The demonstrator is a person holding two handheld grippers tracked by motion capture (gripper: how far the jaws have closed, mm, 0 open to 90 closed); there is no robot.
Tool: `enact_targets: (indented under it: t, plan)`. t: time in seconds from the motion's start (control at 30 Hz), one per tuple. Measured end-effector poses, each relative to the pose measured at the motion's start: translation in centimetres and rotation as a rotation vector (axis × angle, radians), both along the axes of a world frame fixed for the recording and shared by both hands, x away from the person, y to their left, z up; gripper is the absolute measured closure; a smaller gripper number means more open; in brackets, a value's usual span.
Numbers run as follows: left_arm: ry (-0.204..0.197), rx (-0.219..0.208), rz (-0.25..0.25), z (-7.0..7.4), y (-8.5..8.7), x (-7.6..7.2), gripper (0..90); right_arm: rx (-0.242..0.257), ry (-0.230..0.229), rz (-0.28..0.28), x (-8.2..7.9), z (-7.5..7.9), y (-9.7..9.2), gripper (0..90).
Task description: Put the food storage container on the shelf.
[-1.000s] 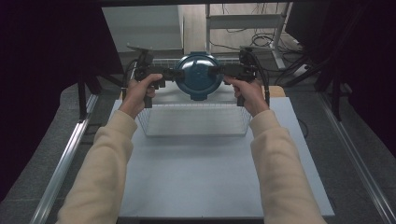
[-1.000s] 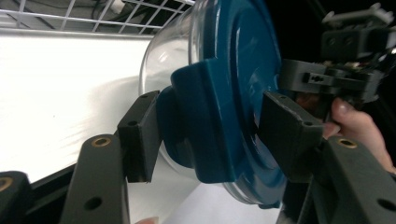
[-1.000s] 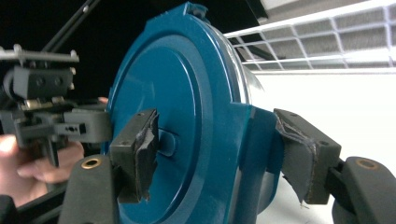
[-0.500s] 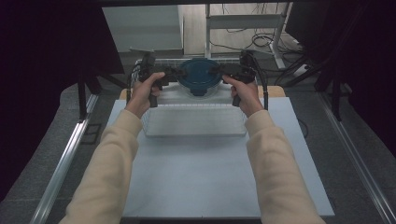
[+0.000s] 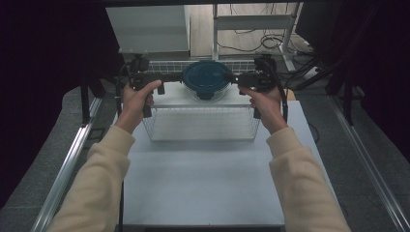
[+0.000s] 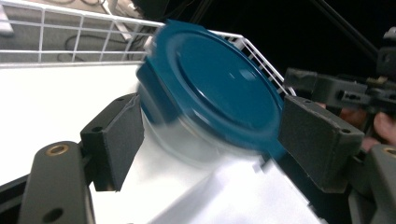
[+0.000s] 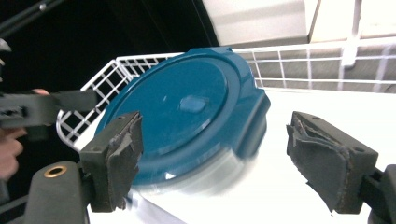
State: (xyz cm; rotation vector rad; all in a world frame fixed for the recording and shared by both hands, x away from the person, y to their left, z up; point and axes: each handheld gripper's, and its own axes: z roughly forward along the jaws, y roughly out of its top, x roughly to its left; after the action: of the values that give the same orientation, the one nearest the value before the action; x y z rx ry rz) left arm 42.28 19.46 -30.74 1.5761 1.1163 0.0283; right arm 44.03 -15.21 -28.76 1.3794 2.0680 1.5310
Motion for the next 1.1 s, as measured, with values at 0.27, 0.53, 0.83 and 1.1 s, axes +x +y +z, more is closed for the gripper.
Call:
enact_targets:
  t: [0.27,0.53,0.83,1.1]
  plan:
    - [-0.074,0.069,-0.039,-1.5,0.4,-5.9,21.7,-0.06,-0.104,0.06,-5.3,-0.4,-2.4,18.5]
    - [-0.139,0.14,-0.083,-4.9,0.4,-12.2,20.8,-0.107,-0.194,0.128,-11.9,-3.8,-4.7,19.2]
    - [-0.093,0.255,-0.052,-11.9,0.6,-16.2,20.7,-0.092,-0.132,0.167,-16.6,-11.4,-6.9,20.0]
    - [-0.022,0.293,-0.042,-15.5,0.9,-16.9,20.6,-0.14,-0.071,0.152,-17.3,-15.3,-7.9,20.1]
